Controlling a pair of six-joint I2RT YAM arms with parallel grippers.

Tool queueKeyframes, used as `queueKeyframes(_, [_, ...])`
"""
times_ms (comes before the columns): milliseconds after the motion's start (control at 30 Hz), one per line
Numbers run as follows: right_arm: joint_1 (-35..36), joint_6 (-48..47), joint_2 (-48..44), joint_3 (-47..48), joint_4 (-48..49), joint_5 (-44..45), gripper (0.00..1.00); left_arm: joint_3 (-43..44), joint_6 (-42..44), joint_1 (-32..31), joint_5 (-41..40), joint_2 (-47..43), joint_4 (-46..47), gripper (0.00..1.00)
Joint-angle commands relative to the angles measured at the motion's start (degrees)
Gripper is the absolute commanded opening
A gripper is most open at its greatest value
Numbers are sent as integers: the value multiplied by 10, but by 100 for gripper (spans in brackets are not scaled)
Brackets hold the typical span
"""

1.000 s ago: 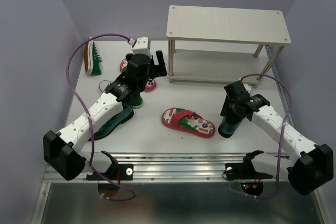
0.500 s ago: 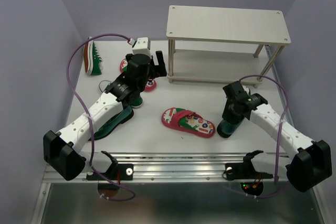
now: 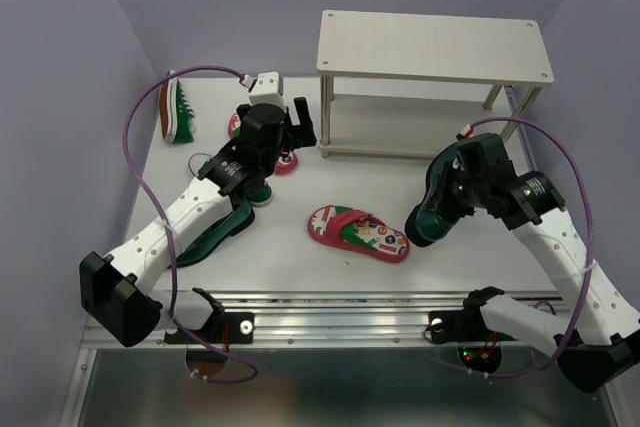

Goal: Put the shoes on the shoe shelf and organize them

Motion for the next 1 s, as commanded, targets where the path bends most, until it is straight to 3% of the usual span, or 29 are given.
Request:
queueKeyframes(0, [1,-60,3,69,1,-104,1,0,-5,3,-17,-26,12,99])
queueKeyframes(267, [1,-123,7,158,14,-257,1,-1,-6,3,-27,-36,0,99])
queueKeyframes(633, [1,-215,70,278,-10,-354,1,5,-6,3,-29,-33,-2,99])
queueKeyframes(967, [1,-257,117,396,47,-425,1,3,-2,4,-25,-27,-3,99])
